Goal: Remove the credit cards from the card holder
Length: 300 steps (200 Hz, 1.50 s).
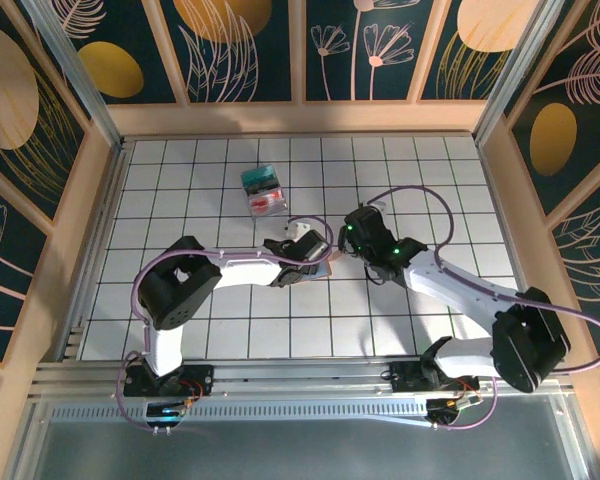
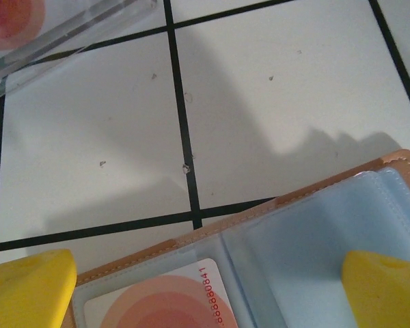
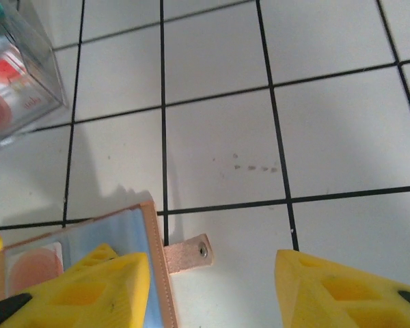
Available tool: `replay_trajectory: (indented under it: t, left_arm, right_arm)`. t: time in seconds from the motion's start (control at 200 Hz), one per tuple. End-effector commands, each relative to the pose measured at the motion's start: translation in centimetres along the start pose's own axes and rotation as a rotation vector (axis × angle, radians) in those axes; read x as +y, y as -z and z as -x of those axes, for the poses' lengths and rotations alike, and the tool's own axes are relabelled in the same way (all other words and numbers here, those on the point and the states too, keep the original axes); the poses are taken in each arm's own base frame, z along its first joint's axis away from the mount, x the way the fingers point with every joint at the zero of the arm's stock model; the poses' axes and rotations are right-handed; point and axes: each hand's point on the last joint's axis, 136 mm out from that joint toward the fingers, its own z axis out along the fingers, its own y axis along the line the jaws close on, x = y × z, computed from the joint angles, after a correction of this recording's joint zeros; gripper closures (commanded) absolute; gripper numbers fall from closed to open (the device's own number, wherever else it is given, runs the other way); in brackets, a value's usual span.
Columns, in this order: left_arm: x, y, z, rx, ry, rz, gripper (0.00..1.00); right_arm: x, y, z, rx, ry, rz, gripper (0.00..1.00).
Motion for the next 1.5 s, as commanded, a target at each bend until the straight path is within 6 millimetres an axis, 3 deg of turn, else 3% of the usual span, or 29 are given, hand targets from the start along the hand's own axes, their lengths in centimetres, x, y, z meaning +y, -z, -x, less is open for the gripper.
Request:
replay_trajectory:
  t: [0.0,0.12,0.29,0.47,0.575,0.745,0.861,1.041,1.496]
  left_arm:
    - [0.6,1.0,0.4,-0.008,0.019,0.026,0.01]
    - [1.1,3.1,2.0,-0.049,0.108,-0.012,0.01]
    - [3.2,6.3,3.9,-0.122,0.26,-0.057,0.01]
    - [7.2,5.5,1.5,-0.059,0.339,-0.025,0.01]
    - [9.1,4.9,-0.2,-0.027,0.363,0.007,0.01]
    - [10.2,3.6,-3.4,0.048,0.376,0.039,0.01]
    - [10.2,3.0,-4.7,0.076,0.383,0.031,0.01]
    - [9.6,2.5,-4.9,0.075,0.382,0.008,0.01]
    - [9.9,1.3,-6.8,0.122,0.381,0.025,0.01]
  right_arm:
    - [-0.7,0.8,1.6,-0.081,-0.051,-0.021,0.48]
    - [-0.7,1.1,2.1,-0.098,-0.06,-0.021,0.47]
    - [0.1,1.3,2.7,-0.106,-0.07,0.016,0.48]
    - [2.5,0.6,1.9,-0.047,-0.06,0.121,0.51]
    - [5.0,0.0,0.7,0.015,-0.045,0.219,0.53]
    - [10.0,-1.1,-3.0,0.192,-0.009,0.389,0.53]
    - [12.2,-2.1,-5.6,0.302,0.021,0.439,0.56]
    - [13.2,-4.0,-8.1,0.396,0.051,0.416,0.63]
    - [14.5,-6.3,-10.3,0.471,0.089,0.402,0.69]
